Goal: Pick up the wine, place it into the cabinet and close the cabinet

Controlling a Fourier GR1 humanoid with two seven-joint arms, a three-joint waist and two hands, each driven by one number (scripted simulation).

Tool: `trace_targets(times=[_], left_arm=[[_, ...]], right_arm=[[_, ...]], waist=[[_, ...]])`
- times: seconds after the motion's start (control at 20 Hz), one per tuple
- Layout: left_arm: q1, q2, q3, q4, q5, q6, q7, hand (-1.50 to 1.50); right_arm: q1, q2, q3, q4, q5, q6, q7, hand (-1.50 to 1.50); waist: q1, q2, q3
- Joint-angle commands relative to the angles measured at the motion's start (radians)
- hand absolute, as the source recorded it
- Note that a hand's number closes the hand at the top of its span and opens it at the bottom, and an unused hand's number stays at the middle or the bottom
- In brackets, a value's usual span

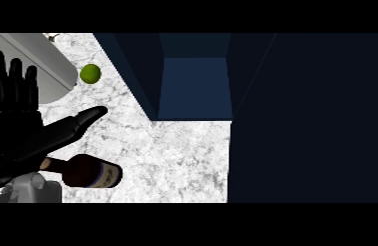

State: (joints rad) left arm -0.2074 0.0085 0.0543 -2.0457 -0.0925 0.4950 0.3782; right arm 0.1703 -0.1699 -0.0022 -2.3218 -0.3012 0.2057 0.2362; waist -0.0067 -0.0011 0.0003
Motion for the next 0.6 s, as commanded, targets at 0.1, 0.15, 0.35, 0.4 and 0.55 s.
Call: trace_targets(times=[0.1,0.15,0.35,0.4,0.55], left_arm=[[-0.051,0.041,0.029,-0.03,-0.019,0.024,0.113,-1.5],[-0.055,-0.008,-0.106,-0.033,-0.113,0.108,0.118,-1.5],[0.026,-0.008,-0.071,-0.048,-0.064,0.063,0.054,-1.5],[0.002,0.002,-0.076,-0.09,-0.102,0.064,0.137,-1.5],[0.017,-0.008,-0.208,-0.05,-0.164,0.182,0.098,-1.5]], right_arm=[[0.02,0.014,0.004,-0.111,-0.016,-0.007,0.091,-1.5],[0.091,0.039,0.006,-0.062,0.011,0.041,-0.016,-1.5],[-0.016,0.005,-0.058,-0.009,-0.042,0.049,0.046,-1.5],[0.031,0.027,-0.031,-0.062,-0.018,0.047,0.053,-1.5],[0.02,0.034,-0.009,-0.14,-0.029,0.009,0.125,-1.5]], waist=[[0.004,0.0,0.0],[0.0,0.0,0.0],[0.006,0.0,0.0],[0.005,0.0,0.0],[0.002,-0.001,0.0]])
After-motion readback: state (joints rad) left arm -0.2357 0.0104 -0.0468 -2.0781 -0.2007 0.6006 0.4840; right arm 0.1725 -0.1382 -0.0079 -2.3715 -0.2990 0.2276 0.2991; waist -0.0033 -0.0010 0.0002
